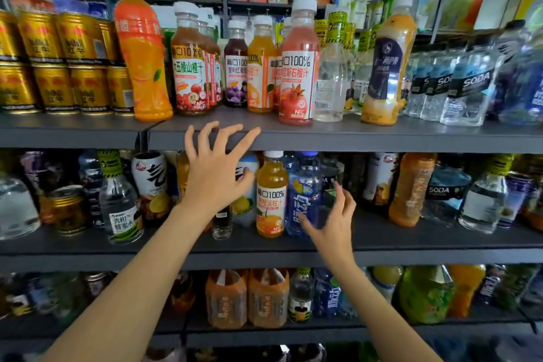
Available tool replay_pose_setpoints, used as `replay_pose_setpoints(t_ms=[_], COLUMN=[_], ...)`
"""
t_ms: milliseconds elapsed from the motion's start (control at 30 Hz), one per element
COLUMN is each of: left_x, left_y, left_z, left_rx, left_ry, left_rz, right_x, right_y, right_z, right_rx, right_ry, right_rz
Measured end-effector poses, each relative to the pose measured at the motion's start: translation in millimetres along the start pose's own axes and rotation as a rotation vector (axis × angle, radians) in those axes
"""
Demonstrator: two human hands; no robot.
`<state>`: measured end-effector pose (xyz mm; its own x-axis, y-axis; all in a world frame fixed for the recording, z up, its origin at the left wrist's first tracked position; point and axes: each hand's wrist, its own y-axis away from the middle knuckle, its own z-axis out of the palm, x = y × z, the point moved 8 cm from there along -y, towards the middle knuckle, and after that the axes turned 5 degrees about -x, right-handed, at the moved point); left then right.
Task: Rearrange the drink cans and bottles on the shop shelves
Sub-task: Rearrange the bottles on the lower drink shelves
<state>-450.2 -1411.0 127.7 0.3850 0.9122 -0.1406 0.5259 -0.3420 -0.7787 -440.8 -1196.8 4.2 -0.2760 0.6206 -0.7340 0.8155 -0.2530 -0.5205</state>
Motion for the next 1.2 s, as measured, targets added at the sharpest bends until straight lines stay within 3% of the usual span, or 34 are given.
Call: replay_pose_setpoints(t_ms=[67,167,367,567,867,967,1067,1200], left_x=[-0.6,0.1,-1.6,-3.3,-2.0,10.6,45.5,101.3], left_y=[0.2,0.3,-1.1,-2.3,-2.6,8.5,39.7,65.9], left_z=[1.9,1.3,-1.1,-1.3,-4.9,-10.0,-2.0,44.0], left_rx=[0.003,0.024,0.03,-0.02,-0.012,0.079,0.097,-0.429], left_ry=[-0.027,-0.035,0.011,0.035,0.129,0.186,0.449,1.23], left_rz=[0.0,-0.009,-0.033,-0.059,-0.117,-0.2,-0.184,-0.276], right_x=[11.5,15.6,28.4,42.0,33.7,34.9,34.3,4.0], right_y=[-11.3,-30.1,-36.1,-42.9,10.5,21.8,28.4,33.8], right_z=[13.4,22.0,32.1,36.6,-11.9,-31.0,-56.3,-63.0], right_rx=[-0.162,-0.217,-0.179,-0.213,-0.121,-0.113,-0.087,-0.277], right_ry=[-0.041,-0.148,-0.169,0.006,-0.122,-0.116,-0.057,0.001], right_rz=[0.044,0.069,0.163,0.217,0.048,0.06,0.052,-0.082])
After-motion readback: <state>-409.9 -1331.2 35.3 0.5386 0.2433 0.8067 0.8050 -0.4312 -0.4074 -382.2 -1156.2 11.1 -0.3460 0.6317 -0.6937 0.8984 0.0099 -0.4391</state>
